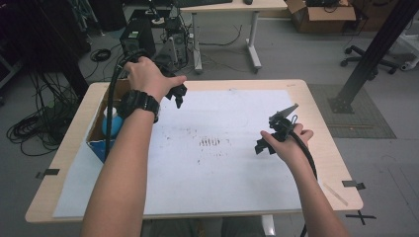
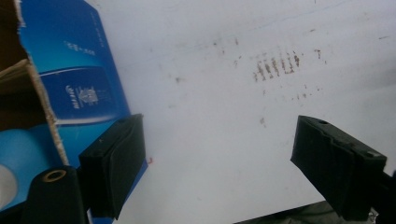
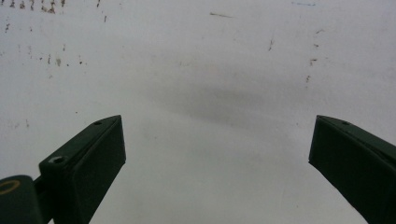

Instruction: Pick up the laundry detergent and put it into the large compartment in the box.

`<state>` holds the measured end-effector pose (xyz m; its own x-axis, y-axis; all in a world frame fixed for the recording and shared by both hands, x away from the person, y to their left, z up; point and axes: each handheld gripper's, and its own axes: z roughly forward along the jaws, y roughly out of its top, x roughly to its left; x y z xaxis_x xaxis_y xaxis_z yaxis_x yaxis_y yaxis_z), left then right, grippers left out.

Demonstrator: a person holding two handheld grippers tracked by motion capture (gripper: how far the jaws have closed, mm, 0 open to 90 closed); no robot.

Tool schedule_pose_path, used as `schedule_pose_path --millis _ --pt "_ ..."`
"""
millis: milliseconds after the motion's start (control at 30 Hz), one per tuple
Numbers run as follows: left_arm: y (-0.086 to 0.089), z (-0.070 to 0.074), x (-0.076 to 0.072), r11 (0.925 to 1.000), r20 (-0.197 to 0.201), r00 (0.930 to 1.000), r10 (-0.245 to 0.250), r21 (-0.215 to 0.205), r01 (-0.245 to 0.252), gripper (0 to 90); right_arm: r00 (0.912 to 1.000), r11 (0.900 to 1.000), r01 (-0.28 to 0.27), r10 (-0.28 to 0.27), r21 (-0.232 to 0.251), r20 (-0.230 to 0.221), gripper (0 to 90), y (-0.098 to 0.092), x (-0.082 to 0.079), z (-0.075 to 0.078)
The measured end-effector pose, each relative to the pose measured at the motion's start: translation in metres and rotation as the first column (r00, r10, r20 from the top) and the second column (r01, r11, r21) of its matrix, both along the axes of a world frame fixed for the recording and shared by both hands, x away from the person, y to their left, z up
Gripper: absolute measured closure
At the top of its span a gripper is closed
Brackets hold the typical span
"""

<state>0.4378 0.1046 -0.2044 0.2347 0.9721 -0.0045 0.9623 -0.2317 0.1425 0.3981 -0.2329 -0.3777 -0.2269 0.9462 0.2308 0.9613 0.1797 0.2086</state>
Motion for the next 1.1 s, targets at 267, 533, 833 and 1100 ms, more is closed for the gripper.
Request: schedule_pose_path --millis 267,533,833,1100 --pt "-0.011 -0.01 -0.002 0.9999 -0.011 0.9998 -0.014 -0.006 0.014 14.6 1.0 1.0 -0.002 0.002 -0.001 0.005 3.9 -0.002 -0.003 0.0" --pt "-0.015 -0.014 -0.002 0.9997 -0.013 0.9996 -0.025 -0.009 0.024 13.7 1.0 1.0 0.0 0.0 0.002 0.005 3.9 -0.004 -0.004 0.0" --pt "-0.019 -0.019 -0.002 0.9992 -0.024 0.999 -0.038 -0.016 0.038 6.9 1.0 1.0 0.002 -0.002 0.002 0.001 3.9 -0.005 -0.005 -0.002" --pt "-0.019 -0.021 -0.002 0.9986 -0.022 0.9986 -0.048 -0.025 0.047 5.4 1.0 1.0 0.008 -0.008 0.004 0.001 3.9 -0.007 -0.007 -0.002"
